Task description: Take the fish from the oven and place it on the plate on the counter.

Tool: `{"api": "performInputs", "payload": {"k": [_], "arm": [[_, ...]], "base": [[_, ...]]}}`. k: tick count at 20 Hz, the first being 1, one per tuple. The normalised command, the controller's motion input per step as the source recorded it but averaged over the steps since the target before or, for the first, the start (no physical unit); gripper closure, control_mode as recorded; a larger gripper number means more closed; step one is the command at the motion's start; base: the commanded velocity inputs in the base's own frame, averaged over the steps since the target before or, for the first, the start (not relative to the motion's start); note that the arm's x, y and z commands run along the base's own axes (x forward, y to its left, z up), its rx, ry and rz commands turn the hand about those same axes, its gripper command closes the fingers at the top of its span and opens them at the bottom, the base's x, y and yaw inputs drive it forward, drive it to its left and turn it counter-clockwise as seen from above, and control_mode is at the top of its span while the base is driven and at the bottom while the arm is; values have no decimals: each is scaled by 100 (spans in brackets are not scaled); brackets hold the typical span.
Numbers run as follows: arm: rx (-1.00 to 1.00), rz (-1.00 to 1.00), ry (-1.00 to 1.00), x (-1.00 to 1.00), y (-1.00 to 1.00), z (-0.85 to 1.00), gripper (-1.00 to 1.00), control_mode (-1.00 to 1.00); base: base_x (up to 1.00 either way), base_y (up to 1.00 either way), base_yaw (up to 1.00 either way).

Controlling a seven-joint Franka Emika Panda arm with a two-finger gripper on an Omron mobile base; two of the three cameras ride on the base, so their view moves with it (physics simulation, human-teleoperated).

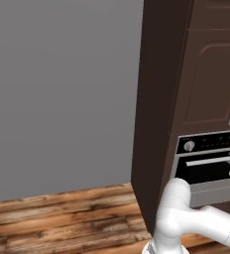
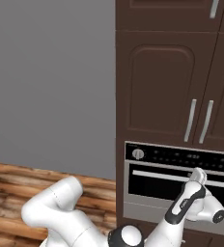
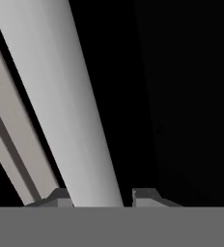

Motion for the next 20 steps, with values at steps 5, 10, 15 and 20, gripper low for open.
{"api": "performInputs", "payload": {"k": [5, 10, 15, 20], "arm": [[0, 0, -5, 0, -2, -20, 100, -100], [0, 0, -3, 0, -1, -20, 100, -100], [0, 0, 0, -2, -6, -12, 100, -100], [0, 0, 0, -40, -20, -19, 100, -100]], "base": [[0, 0, 0], [0, 0, 0], [0, 0, 0], [0, 0, 0]]}}
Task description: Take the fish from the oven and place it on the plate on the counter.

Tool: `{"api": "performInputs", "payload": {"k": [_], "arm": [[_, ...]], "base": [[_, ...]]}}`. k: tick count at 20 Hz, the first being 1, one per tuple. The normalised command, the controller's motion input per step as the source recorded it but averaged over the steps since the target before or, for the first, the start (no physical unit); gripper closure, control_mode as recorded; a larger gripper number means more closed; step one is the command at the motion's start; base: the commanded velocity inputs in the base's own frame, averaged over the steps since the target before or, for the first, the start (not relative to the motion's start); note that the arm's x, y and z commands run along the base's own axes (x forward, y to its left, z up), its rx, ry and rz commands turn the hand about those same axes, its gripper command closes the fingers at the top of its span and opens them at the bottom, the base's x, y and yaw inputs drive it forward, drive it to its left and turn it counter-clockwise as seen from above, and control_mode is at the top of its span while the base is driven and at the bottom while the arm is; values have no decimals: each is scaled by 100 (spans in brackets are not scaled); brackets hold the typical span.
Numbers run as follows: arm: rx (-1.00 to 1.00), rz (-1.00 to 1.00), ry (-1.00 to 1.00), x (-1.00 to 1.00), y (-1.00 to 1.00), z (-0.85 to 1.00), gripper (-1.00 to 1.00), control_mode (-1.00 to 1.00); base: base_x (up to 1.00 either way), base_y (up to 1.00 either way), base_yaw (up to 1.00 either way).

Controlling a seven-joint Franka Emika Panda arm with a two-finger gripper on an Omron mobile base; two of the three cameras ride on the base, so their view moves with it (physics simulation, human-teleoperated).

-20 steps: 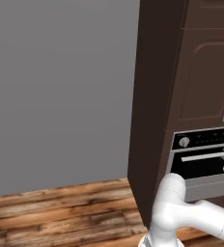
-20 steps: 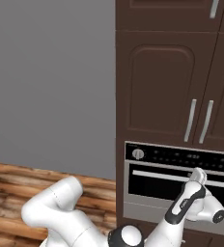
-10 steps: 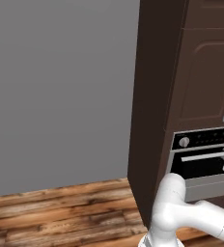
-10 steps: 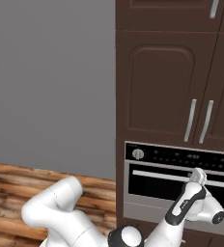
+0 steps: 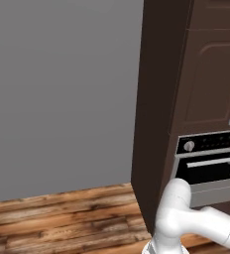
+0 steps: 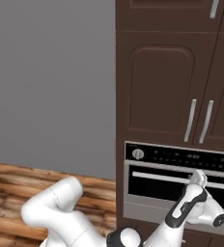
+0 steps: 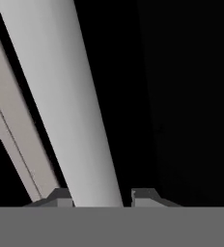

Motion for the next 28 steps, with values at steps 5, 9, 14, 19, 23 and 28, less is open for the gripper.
{"api": "performInputs", "payload": {"k": [5, 9, 14, 19, 23, 28], "arm": [[0, 0, 0, -70, -16, -23, 100, -100], [0, 2, 8, -41, -33, -29, 100, -100], [0, 1, 9, -46, -31, -62, 100, -100], [0, 0, 12, -58, -41, -87, 100, -100], [0, 1, 9, -67, -53, -85, 100, -100], [-1, 3, 7, -67, -58, -91, 100, -100]], "base": [[0, 0, 0], [0, 0, 0], [0, 0, 0], [0, 0, 0], [0, 0, 0], [0, 0, 0]]}}
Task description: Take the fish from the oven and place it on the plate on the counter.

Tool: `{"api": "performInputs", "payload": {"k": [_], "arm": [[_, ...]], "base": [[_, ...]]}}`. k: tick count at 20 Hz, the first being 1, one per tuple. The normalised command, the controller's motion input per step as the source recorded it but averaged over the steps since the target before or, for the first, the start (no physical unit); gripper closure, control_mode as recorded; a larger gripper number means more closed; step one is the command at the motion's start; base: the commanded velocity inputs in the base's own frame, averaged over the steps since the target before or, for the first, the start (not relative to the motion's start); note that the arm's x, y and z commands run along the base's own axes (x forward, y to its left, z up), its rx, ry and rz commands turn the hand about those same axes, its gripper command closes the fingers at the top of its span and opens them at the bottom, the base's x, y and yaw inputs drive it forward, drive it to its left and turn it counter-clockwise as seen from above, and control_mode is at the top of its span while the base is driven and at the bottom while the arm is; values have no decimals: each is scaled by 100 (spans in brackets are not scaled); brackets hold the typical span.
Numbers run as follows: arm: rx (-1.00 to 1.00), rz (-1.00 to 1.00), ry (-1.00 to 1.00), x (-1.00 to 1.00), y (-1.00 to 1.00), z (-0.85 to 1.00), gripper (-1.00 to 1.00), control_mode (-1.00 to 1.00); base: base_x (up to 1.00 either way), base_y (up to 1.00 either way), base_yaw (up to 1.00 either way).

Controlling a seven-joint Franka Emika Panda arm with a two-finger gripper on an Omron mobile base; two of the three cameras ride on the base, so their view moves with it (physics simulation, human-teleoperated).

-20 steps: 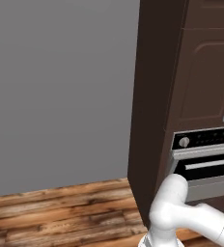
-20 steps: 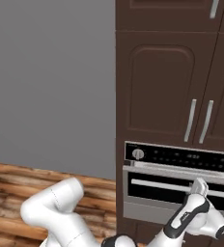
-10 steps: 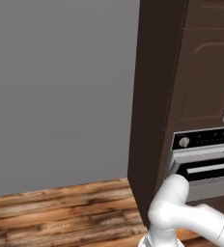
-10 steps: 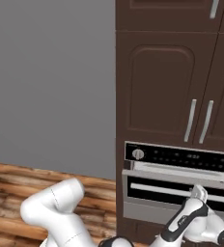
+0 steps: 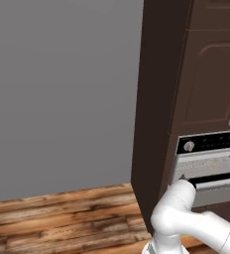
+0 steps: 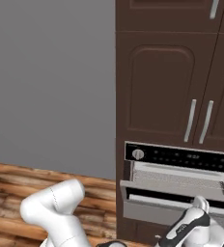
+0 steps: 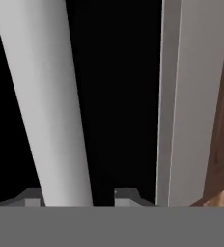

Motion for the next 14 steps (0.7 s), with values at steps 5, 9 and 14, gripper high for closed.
{"api": "performInputs", "payload": {"k": [5, 9, 14], "arm": [[0, 3, 3, -74, -63, -98, 100, -100], [-1, 1, 0, -93, -66, -91, 100, -100], [0, 0, -6, -81, -53, -31, 100, -100]], "base": [[0, 0, 0], [0, 0, 0], [0, 0, 0]]}}
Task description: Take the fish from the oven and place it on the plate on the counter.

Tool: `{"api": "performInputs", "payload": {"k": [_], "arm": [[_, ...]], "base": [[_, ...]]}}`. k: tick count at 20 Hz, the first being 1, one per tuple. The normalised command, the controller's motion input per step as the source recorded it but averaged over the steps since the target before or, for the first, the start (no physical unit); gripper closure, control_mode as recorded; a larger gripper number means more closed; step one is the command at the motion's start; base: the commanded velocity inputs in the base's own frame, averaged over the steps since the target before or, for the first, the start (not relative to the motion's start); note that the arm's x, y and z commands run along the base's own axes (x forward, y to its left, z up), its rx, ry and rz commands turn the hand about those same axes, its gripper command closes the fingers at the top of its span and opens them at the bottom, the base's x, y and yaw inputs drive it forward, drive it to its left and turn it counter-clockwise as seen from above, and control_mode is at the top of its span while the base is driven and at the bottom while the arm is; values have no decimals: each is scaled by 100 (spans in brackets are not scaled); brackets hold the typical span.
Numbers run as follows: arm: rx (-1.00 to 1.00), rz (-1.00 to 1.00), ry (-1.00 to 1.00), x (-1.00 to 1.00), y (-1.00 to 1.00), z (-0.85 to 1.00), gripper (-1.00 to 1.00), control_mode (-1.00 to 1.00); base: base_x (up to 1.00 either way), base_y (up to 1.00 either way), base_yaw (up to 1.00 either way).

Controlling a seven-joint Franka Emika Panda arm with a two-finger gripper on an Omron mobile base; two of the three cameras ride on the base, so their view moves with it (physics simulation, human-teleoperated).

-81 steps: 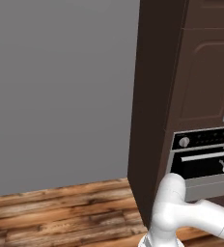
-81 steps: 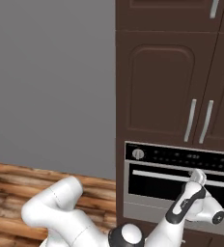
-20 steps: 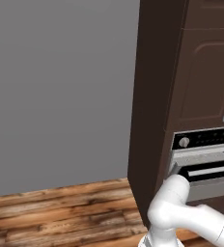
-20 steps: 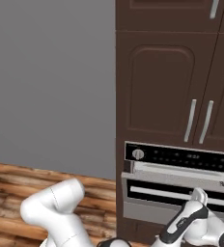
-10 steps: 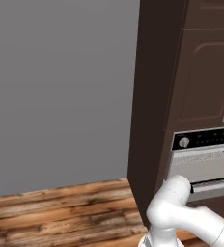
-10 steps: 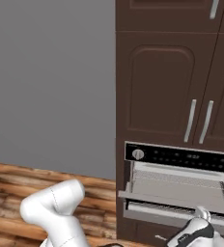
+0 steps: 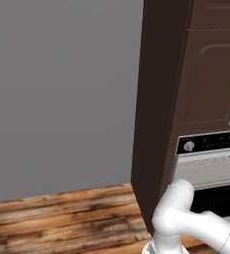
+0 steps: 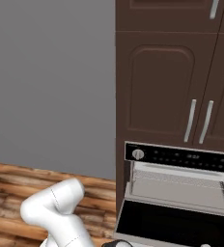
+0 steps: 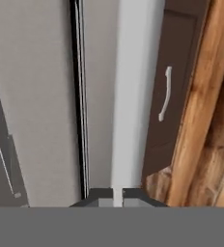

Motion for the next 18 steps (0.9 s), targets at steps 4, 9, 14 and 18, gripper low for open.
{"api": "performInputs", "payload": {"k": [4, 9, 14, 18], "arm": [[0, 0, -12, -23, -17, 47, 100, -100], [0, 0, -14, -35, 0, 91, 100, -100], [0, 0, -14, -46, -2, 100, 100, -100], [0, 0, -12, -28, 0, 100, 100, -100]], "base": [[0, 0, 0], [0, 0, 0], [0, 0, 0], [0, 0, 0]]}}
